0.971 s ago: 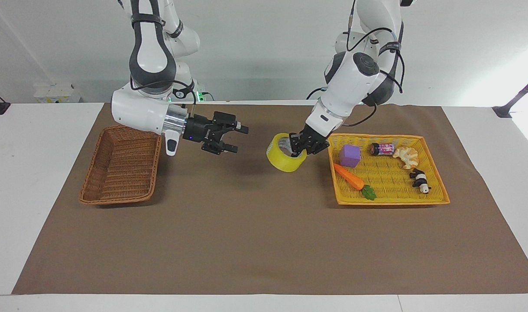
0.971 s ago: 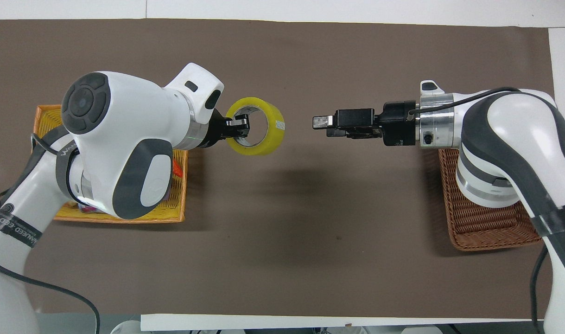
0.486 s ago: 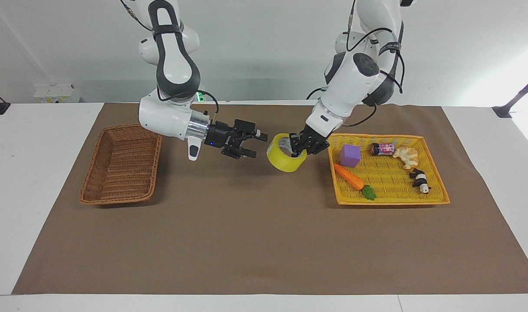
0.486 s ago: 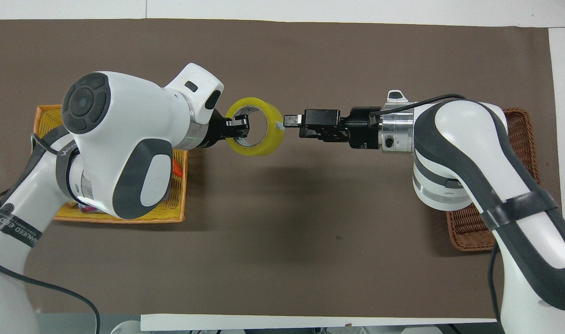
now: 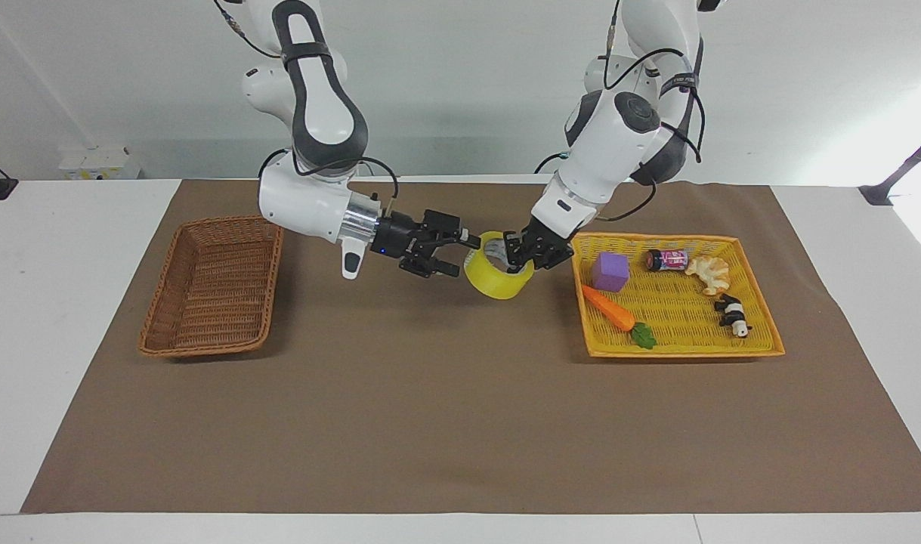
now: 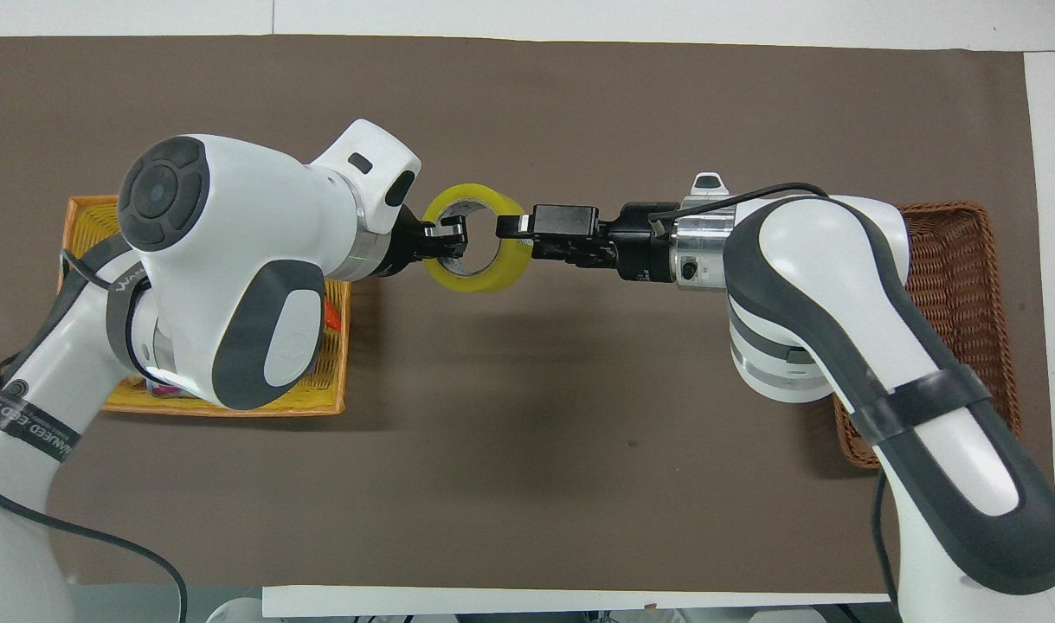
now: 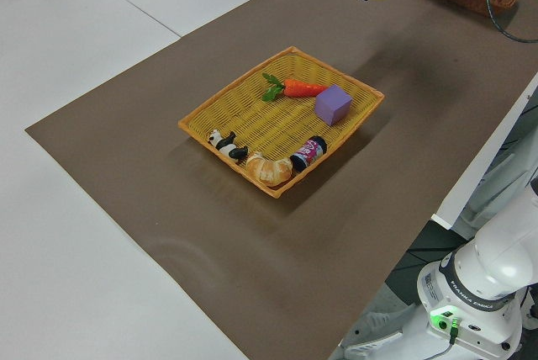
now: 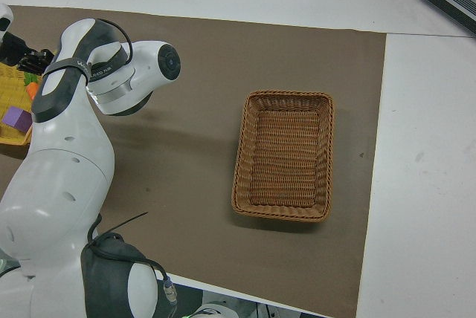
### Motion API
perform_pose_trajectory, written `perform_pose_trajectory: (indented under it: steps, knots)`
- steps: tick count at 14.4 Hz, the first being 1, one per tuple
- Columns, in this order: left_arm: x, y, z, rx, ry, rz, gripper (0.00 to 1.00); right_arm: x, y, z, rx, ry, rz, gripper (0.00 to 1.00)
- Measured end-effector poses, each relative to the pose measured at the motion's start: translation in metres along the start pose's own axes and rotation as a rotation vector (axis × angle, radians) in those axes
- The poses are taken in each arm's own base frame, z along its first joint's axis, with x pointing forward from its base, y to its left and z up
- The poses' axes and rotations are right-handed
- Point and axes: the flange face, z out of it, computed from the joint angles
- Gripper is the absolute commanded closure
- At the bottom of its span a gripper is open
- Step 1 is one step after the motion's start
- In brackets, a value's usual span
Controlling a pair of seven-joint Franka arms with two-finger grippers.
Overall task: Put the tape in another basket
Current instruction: 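Close the right gripper on the tape roll rim beside the left gripper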
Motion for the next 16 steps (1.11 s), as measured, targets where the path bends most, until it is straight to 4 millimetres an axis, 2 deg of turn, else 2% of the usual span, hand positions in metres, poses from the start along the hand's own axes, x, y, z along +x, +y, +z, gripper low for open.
perform_pose_trajectory:
  steps: [4,9,11,14,15,16]
  knots:
    - [0.0,0.0,0.0,0.0,0.0,0.0,1.0,0.0014,0.0013,0.0006,-0.002,0.002,0.002,0.02]
    - [-0.0001,0.0001,0.0,0.0,0.0,0.001,1.0,0.0018,0.0004,0.0005,-0.002,0.003,0.0,0.13]
    - [-0.0001,0.0001,0.0,0.0,0.0,0.001,1.0,0.0019,0.0002,0.0005,-0.002,0.003,0.0,0.22]
    - [-0.0001,0.0001,0.0001,0.0,0.0,0.001,1.0,0.0021,-0.0003,0.0004,-0.001,0.003,-0.001,0.26]
    - [-0.0002,0.0002,0.0001,0.0,0.0,0.001,1.0,0.0022,-0.0004,0.0004,-0.001,0.003,-0.001,0.31]
    - [-0.0003,0.0004,0.0002,0.0,0.0,0.002,1.0,0.0022,-0.0005,0.0004,-0.001,0.003,-0.001,0.48]
